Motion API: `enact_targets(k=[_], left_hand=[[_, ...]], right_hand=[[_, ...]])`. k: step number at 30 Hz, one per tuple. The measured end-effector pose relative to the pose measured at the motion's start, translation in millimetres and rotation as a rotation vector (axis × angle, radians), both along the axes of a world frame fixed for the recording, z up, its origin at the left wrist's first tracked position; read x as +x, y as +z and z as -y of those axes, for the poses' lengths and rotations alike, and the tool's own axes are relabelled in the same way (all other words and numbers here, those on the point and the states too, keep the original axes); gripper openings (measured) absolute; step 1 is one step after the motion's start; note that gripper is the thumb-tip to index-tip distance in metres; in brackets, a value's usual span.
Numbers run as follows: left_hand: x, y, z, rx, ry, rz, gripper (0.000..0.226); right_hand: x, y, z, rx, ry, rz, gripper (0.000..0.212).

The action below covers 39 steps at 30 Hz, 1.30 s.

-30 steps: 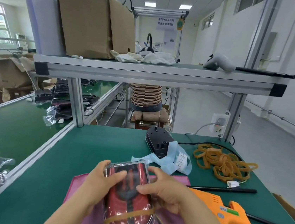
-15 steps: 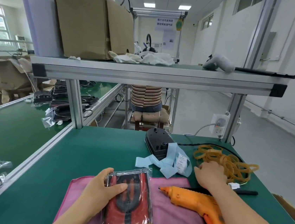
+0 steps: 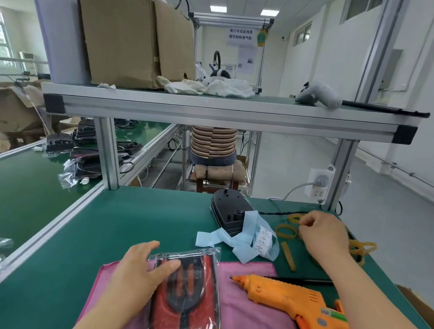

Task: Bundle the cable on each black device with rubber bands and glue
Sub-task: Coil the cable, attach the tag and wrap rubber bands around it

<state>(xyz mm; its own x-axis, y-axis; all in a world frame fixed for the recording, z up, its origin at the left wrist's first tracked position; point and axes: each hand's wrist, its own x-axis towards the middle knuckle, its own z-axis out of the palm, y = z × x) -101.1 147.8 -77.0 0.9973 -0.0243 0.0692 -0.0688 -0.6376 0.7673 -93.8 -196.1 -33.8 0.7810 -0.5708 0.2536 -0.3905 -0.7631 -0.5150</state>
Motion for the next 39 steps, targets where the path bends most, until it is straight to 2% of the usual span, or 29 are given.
enact_targets(k=[3,5,7,10,14,16,17,19,21,23,25,27,29,31,34,36,39], left_hand=[[-5,13,10,-0.059,0.066,0.281,0.035],[-10,26,21,-0.157,-0.001,0.393,0.02],[-14,37,29,-0.217,-0.11,0.431,0.02],[-13,47,35,-0.258,-0.277,0.304,0.016],[-10,50,26,-0.347,-0.274,0.089,0.015],[-10,49,17,-0.379,-0.303,-0.089,0.02],[-10,47,13,-0.459,-0.313,-0.2,0.024],[-7,44,4,-0.782,-0.247,-0.43,0.023],[1,38,-9,-1.146,-0.173,-0.572,0.025],[10,33,-23,-1.369,-0.196,-0.595,0.036],[16,28,-32,-1.463,-0.23,-0.571,0.04],[19,24,-36,-1.496,-0.26,-0.54,0.039],[21,19,-39,-1.487,-0.301,-0.508,0.041],[22,15,-41,-1.444,-0.332,-0.475,0.044],[25,7,-46,-1.329,-0.276,-0.456,0.048],[26,5,-48,-1.216,-0.16,-0.413,0.037],[26,7,-46,-0.94,-0.011,-0.29,0.035]], right_hand=[[-11,25,-22,0.154,0.277,0.166,0.021],[-20,45,-50,0.186,0.543,0.075,0.024],[-27,57,-83,0.141,0.774,-0.056,0.022],[-31,57,-122,0.14,0.978,-0.051,0.022],[-26,40,-145,0.224,0.989,0.028,0.024],[-22,29,-147,0.324,0.959,0.072,0.025],[-19,22,-146,0.378,0.922,0.078,0.025],[-10,11,-139,0.427,0.769,0.022,0.023],[-5,0,-131,0.348,0.579,-0.169,0.018],[-1,-11,-130,0.193,0.528,-0.381,0.027],[1,-20,-135,0.159,0.539,-0.473,0.042],[4,-23,-140,0.252,0.54,-0.499,0.041],[5,-22,-142,0.478,0.51,-0.472,0.028],[4,-21,-144,0.735,0.486,-0.431,0.018],[-1,-12,-144,0.941,0.531,-0.374,0.015],[-5,1,-143,1.002,0.583,-0.323,0.025],[-13,25,-139,0.896,0.644,-0.228,0.038]])
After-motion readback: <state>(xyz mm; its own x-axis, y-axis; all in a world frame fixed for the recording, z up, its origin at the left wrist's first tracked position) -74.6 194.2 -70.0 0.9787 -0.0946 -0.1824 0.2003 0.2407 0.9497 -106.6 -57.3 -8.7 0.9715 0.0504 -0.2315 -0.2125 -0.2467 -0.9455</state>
